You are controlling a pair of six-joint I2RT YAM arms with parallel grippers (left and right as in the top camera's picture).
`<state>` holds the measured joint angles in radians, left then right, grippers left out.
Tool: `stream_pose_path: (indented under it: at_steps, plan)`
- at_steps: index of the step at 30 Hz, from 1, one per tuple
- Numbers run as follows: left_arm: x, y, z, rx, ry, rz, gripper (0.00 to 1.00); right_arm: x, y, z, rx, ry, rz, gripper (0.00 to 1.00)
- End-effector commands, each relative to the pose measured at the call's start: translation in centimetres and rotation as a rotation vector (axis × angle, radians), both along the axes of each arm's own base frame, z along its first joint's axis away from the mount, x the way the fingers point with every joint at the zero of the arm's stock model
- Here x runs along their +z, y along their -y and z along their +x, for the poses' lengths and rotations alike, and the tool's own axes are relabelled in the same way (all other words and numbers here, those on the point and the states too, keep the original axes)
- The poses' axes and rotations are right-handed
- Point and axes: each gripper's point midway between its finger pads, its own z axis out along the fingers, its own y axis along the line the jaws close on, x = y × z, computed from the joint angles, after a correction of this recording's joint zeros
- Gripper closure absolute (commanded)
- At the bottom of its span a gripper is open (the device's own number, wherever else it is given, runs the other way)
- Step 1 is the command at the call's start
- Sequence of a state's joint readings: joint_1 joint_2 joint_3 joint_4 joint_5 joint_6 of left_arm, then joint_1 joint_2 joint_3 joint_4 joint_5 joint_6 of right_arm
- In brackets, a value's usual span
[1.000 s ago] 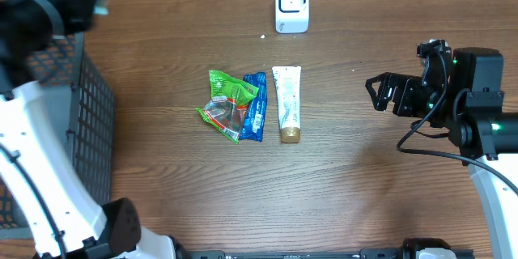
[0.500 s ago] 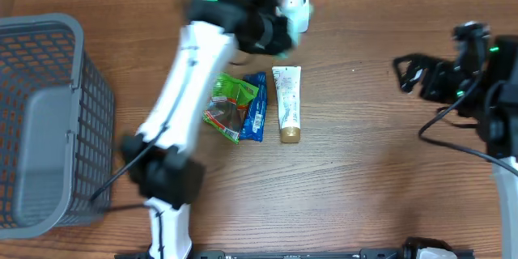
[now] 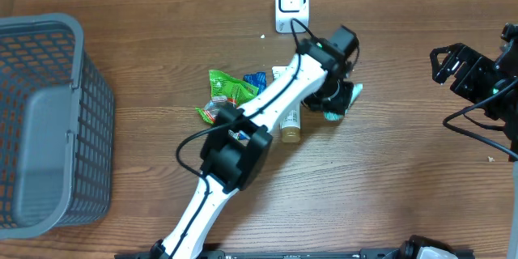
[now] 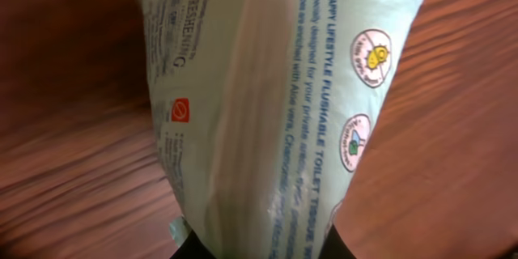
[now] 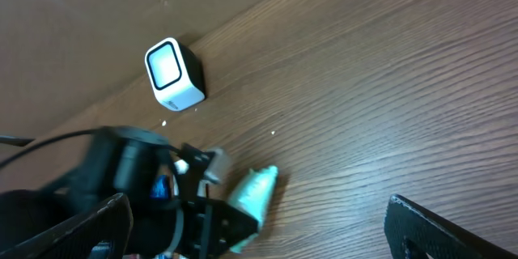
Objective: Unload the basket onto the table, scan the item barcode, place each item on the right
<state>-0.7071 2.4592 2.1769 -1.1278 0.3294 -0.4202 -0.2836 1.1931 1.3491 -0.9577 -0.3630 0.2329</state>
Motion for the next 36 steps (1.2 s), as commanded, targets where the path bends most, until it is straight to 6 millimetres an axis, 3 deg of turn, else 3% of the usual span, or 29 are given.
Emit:
stream_pose_path:
  at_steps: [1, 2, 5, 7, 9, 12, 13, 16, 18, 21, 24, 29, 33, 34, 35, 36]
  plan:
    - [-1.7, 0.8, -0.9, 0.004, -0.023, 0.024, 0.91, 1.0, 0.1, 0.0, -0.006, 0.025, 0.001, 0.0]
    - [-1.7, 0.8, -1.0, 0.001, -0.022, 0.024, 0.84, 1.0, 0.1, 0.0, -0.006, 0.025, 0.001, 0.0]
    - [-1.3, 1.0, -1.0, -0.003, -0.025, 0.01, 0.37, 1.0, 0.1, 0.0, -0.005, 0.025, 0.001, 0.0]
    - [-0.5, 1.1, -0.9, -0.022, -0.036, -0.018, 0.2, 1.0, 0.1, 0.0, -0.005, 0.025, 0.001, 0.0]
    - [0.9, 0.9, -0.6, -0.037, -0.031, -0.027, 0.17, 1.0, 0.1, 0.0, -0.005, 0.025, 0.001, 0.0]
    - [4.9, 0.3, 0.9, -0.06, 0.023, -0.058, 0.16, 1.0, 0.1, 0.0, -0.005, 0.025, 0.001, 0.0]
    - [8.3, -0.4, 2.3, -0.047, 0.081, -0.08, 0.16, 1.0, 0.1, 0.0, -0.006, 0.024, 0.002, 0.0]
    - [14.0, -2.2, 4.5, -0.021, 0.191, -0.131, 0.16, 0.6, 0.1, -0.1, -0.006, 0.01, 0.006, 0.0]
    - [18.8, -4.7, 5.9, 0.022, 0.293, -0.165, 0.16, -0.1, 0.0, -0.2, -0.005, -0.017, 0.015, 0.0]
    - [23.9, -8.6, 7.0, 0.098, 0.413, -0.197, 0.16, -1.7, -0.8, -0.1, 0.029, -0.068, 0.061, 0.0]
    - [28.1, -12.8, 6.9, 0.165, 0.492, -0.196, 0.17, -3.3, -1.9, 0.2, 0.074, -0.133, 0.122, 0.03]
    - [34.9, -18.5, 5.8, 0.248, 0.667, -0.202, 0.15, -6.8, -4.2, 1.2, 0.154, -0.252, 0.183, 0.3]
    - [39.9, -22.2, 3.6, 0.283, 0.82, -0.181, 0.14, -9.5, -6.4, 1.7, 0.234, -0.34, 0.183, 0.42]
    - [40.8, -22.8, 3.0, 0.288, 0.849, -0.175, 0.13, -10.1, -7.0, 1.8, 0.255, -0.36, 0.181, 0.44]
    - [42.2, -24.0, 2.0, 0.306, 0.895, -0.161, 0.0, -11.0, -7.8, 1.9, 0.277, -0.387, 0.181, 0.49]
    - [42.6, -24.3, 1.7, 0.311, 0.907, -0.156, 0.0, -11.3, -8.0, 2.0, 0.285, -0.396, 0.182, 0.51]
